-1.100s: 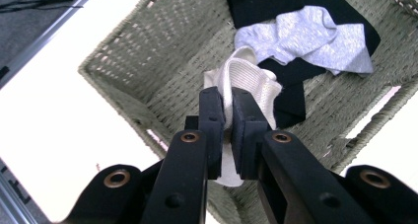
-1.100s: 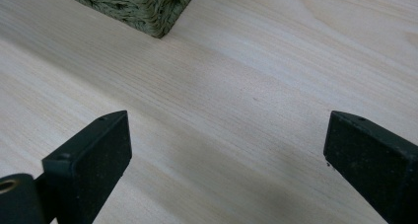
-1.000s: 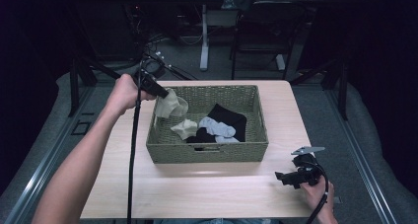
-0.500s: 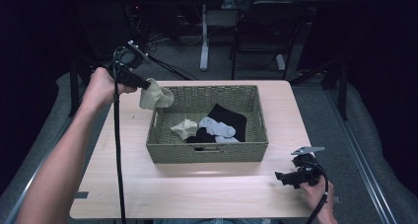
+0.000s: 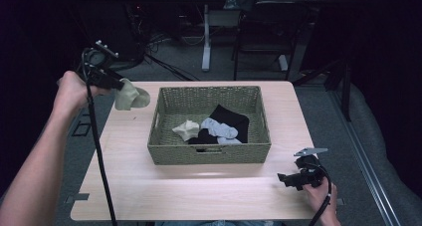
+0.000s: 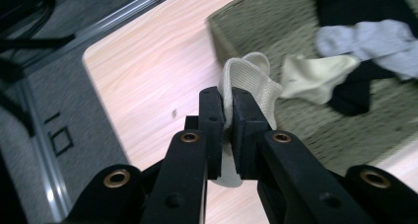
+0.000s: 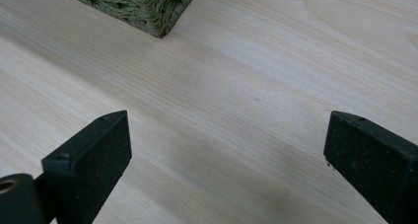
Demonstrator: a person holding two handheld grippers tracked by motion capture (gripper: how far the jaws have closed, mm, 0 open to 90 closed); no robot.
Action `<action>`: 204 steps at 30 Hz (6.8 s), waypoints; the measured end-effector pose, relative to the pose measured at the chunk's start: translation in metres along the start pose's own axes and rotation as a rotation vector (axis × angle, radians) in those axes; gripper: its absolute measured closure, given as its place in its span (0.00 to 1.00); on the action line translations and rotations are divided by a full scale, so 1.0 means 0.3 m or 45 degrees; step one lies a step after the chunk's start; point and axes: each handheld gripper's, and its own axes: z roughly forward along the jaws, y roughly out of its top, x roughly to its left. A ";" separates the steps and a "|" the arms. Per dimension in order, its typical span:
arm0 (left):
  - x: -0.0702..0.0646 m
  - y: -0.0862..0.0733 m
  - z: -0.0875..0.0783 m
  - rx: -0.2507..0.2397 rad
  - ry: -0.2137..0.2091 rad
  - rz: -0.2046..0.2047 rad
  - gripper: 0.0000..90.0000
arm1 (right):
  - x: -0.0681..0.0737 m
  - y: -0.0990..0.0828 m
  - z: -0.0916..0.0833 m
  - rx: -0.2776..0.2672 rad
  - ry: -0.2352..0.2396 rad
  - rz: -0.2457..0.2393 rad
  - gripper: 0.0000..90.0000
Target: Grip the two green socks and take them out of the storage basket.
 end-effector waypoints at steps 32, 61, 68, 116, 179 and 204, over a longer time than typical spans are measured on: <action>0.093 -0.326 0.483 0.297 -0.098 -0.202 0.94 | 0.003 0.000 0.003 -0.012 0.006 0.001 0.04; 0.058 -0.239 0.328 0.052 -0.133 -0.226 0.17 | 0.006 0.004 0.002 -0.016 0.018 -0.001 0.04; 0.000 -0.121 0.254 -0.022 -0.123 -0.153 0.11 | 0.005 0.005 0.002 -0.022 0.015 -0.006 0.04; -0.456 0.094 0.704 0.214 -0.304 0.187 0.20 | 0.000 -0.006 -0.009 -0.032 0.017 -0.001 0.04; -0.359 0.215 0.236 0.018 -0.294 0.274 0.96 | 0.003 -0.004 -0.005 -0.020 0.019 0.002 0.04; -0.090 0.085 -0.050 -0.088 -0.161 0.107 0.96 | 0.002 -0.004 -0.007 -0.028 0.018 0.012 0.02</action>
